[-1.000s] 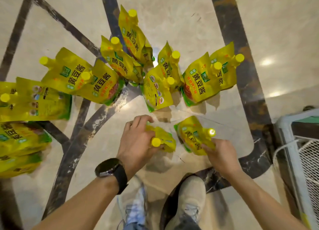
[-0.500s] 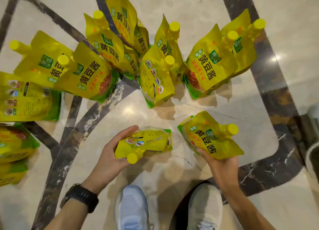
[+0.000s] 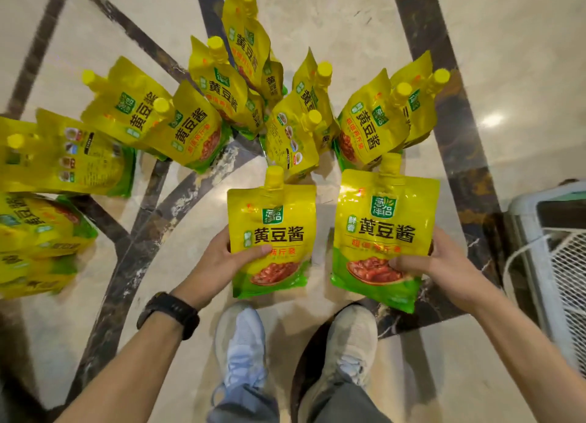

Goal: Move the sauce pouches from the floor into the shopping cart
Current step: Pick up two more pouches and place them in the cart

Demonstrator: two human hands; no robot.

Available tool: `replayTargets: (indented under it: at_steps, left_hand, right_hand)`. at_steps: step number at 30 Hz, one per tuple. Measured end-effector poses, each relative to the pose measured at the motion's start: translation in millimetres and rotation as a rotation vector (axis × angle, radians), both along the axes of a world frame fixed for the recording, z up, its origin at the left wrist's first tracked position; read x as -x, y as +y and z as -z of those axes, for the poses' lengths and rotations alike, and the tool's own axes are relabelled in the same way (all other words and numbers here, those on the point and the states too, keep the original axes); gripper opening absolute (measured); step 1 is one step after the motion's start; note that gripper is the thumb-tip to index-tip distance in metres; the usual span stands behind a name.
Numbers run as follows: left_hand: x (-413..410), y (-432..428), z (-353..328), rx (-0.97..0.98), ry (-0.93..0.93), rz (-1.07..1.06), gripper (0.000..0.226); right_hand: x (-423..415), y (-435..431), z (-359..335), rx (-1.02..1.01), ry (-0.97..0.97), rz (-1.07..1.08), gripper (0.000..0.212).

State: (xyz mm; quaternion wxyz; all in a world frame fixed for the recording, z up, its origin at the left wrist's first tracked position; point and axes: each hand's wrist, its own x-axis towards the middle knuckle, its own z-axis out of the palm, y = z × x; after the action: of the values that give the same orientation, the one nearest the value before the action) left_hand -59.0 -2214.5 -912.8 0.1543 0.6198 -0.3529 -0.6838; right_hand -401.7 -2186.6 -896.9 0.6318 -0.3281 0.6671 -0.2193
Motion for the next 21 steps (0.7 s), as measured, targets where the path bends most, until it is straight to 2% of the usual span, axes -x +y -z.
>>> replayTargets:
  at_steps: [5, 8, 9, 14, 15, 17, 19, 21]
  left_hand:
    - [2.5, 16.9, -122.3, -0.158, 0.184, -0.047, 0.045]
    - [3.9, 30.8, -198.4, -0.218, 0.225, -0.127, 0.049]
    - [3.9, 35.4, -224.1, -0.219, 0.231, -0.142, 0.053]
    - [1.2, 55.0, -347.6, -0.168, 0.186, -0.199, 0.091]
    - [-0.1, 58.2, -373.6, -0.163, 0.185, -0.216, 0.101]
    - [-1.9, 66.5, -425.6, -0.139, 0.179, -0.231, 0.111]
    - [-3.7, 74.4, -474.5, -0.114, 0.183, -0.252, 0.111]
    - [-5.8, 81.3, -516.8, -0.082, 0.187, -0.265, 0.106]
  right_hand:
    - [-17.3, 13.5, -113.4, -0.198, -0.271, 0.045, 0.064]
    - [-34.8, 22.0, -185.2, -0.227, -0.377, 0.178, 0.095]
    - [-42.0, 22.9, -208.7, -0.217, -0.383, 0.191, 0.102]
    - [-64.1, 33.0, -323.4, -0.187, -0.369, 0.222, 0.108]
    - [-63.9, 36.9, -347.3, -0.188, -0.384, 0.238, 0.107]
    - [-62.7, 48.5, -395.2, -0.179, -0.441, 0.245, 0.092]
    - [-65.6, 57.7, -441.4, -0.165, -0.471, 0.249, 0.075]
    - [-73.5, 66.2, -482.4, -0.144, -0.481, 0.257, 0.074]
